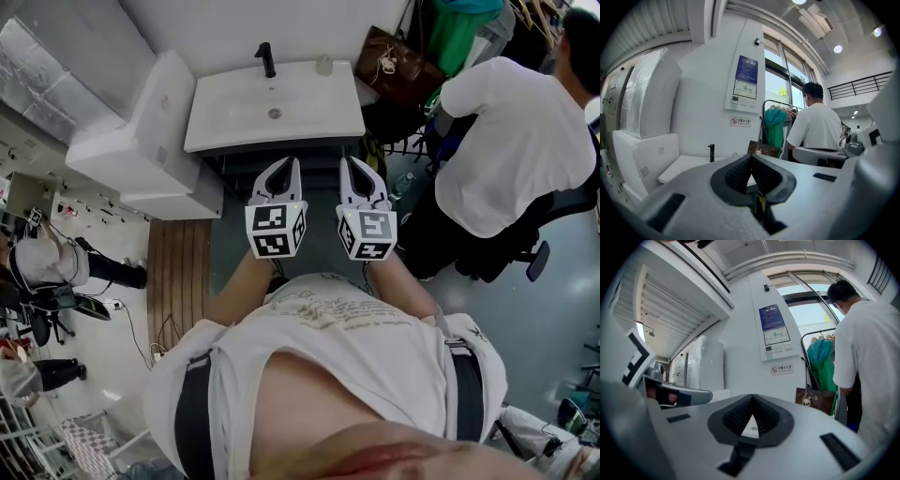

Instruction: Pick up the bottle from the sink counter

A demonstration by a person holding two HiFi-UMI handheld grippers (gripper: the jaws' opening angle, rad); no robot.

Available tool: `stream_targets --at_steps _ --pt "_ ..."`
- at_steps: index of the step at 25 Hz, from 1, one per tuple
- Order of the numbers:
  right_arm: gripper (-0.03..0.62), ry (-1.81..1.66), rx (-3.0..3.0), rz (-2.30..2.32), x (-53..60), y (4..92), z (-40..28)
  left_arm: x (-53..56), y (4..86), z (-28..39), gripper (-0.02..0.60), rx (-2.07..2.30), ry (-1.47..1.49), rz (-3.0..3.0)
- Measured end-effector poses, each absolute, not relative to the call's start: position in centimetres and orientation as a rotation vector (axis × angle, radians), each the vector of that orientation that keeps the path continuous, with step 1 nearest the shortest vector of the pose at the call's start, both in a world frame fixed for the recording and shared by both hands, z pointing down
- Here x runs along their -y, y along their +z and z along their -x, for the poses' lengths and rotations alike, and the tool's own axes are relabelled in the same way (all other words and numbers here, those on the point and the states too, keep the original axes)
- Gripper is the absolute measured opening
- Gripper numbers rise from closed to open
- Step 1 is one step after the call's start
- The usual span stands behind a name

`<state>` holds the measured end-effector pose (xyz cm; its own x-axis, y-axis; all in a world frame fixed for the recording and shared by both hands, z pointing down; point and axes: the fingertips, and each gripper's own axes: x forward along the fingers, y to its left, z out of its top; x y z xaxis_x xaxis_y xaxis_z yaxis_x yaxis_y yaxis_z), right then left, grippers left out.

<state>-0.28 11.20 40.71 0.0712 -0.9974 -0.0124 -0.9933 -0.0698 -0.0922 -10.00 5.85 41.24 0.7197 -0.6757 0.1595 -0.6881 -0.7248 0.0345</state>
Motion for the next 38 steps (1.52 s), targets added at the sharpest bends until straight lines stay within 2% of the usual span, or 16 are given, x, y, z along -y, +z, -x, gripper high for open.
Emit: stream_targets --at_steps 20,38 --pt "0.023 -0.069 -2.095 2.238 -9.7 41.0 -3.8 -5.0 40.8 4.9 0.021 1.075 0.241 -2.917" --pt "0.023 -0.078 -2.032 2.321 -1.4 41.9 -7.2 3.6 41.8 1.5 0.021 1.008 0.221 -2.928"
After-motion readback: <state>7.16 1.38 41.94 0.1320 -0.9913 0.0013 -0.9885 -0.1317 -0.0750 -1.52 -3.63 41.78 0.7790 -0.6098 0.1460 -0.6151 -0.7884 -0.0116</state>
